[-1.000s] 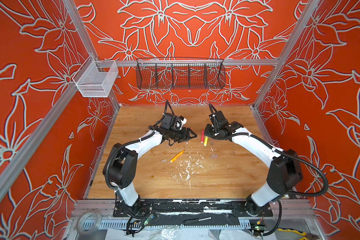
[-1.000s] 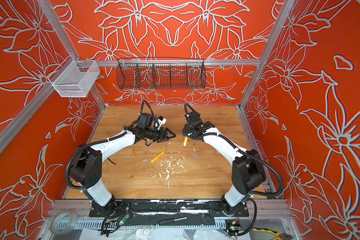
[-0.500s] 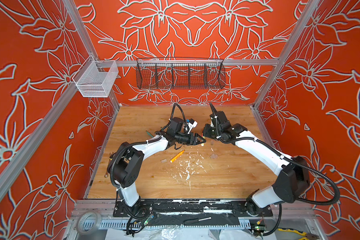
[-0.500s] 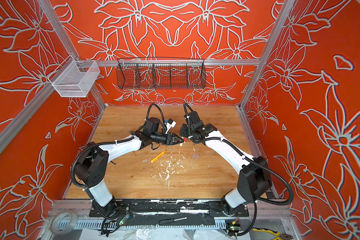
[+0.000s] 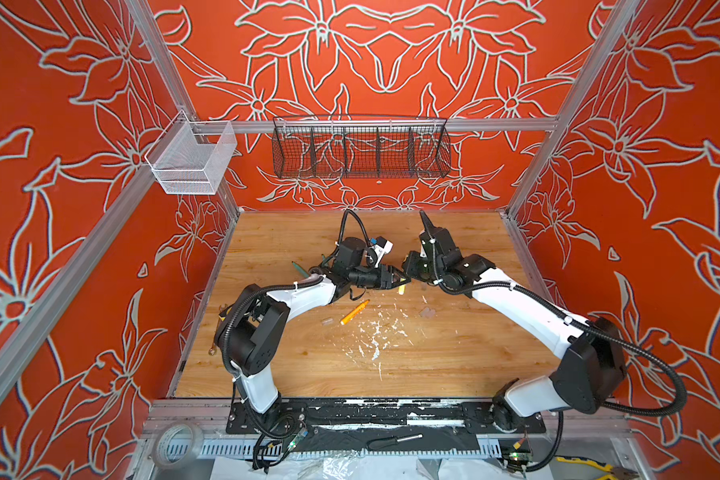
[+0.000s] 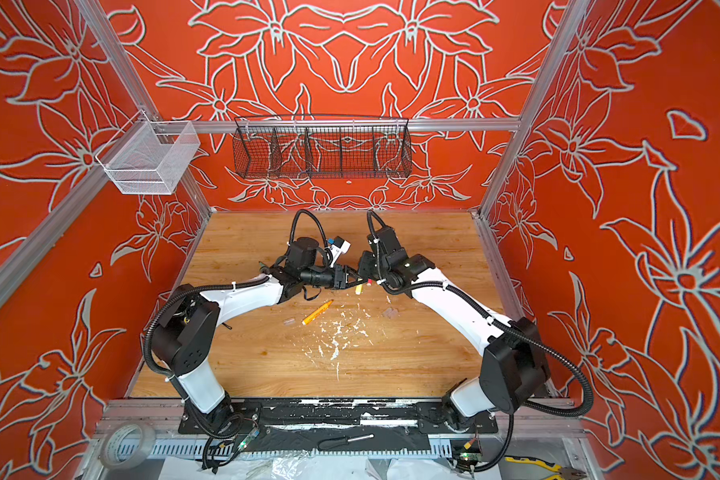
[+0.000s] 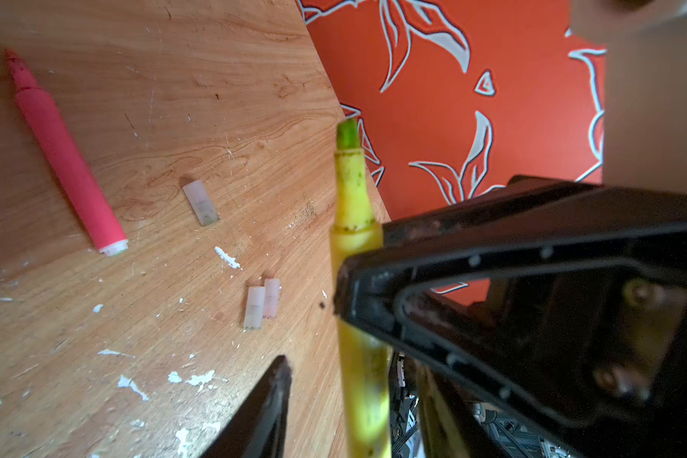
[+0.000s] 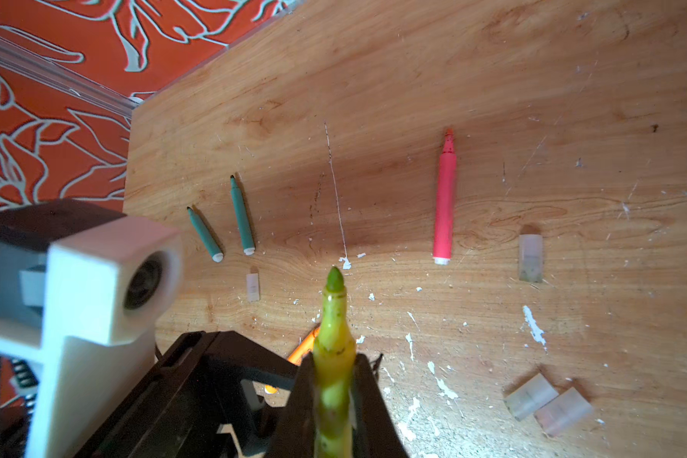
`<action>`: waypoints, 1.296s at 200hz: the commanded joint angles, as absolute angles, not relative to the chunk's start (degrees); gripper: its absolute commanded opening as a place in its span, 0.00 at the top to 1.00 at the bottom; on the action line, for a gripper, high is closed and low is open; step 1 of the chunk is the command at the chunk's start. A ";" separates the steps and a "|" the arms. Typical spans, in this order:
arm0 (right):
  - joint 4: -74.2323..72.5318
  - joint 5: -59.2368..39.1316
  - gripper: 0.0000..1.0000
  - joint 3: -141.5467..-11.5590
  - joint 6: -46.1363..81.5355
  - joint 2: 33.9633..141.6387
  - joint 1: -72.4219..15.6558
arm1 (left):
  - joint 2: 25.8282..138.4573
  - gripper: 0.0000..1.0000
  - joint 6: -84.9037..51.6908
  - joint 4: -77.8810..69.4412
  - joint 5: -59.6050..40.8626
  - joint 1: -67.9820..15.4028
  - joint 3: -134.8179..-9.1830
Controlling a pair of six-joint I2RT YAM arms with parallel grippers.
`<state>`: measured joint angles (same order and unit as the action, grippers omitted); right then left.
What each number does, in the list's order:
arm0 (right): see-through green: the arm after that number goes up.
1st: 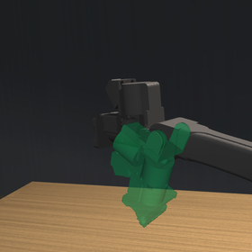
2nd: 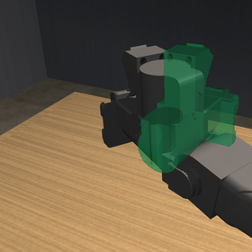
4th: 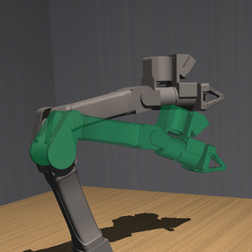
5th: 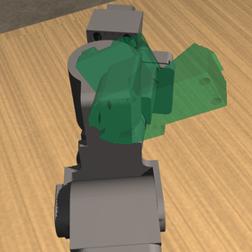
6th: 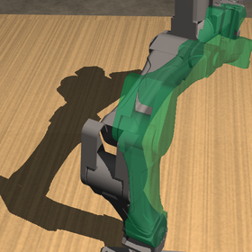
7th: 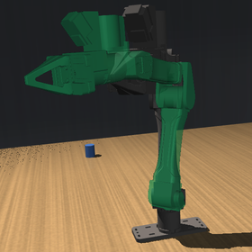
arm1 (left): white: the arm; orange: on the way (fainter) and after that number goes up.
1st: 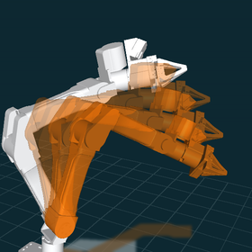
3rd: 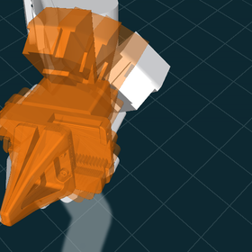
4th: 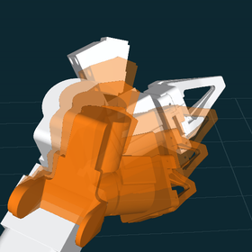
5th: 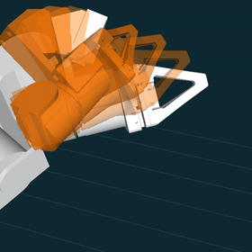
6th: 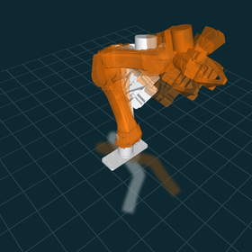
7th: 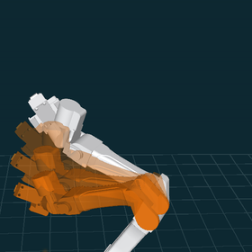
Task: Insert the pens into the pen caps
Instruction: 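Lift the yellow marker with the right gripper and pass it to the left gripper, then hold the yellow marker upright in the left gripper while the right moves over a cap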
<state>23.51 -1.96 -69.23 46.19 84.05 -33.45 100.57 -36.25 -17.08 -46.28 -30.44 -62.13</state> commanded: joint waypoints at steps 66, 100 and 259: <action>17.42 2.01 1.00 -65.94 50.00 80.20 -34.94 | 101.56 0.60 -37.97 -18.78 -49.21 -30.85 -63.63; 17.24 2.20 1.00 -66.03 49.83 80.24 -34.99 | 101.39 0.75 -37.86 -18.89 -48.78 -30.85 -63.46; 26.28 18.06 0.57 -60.78 29.25 59.97 -33.41 | 84.51 1.00 3.01 5.99 -15.66 -35.46 -67.77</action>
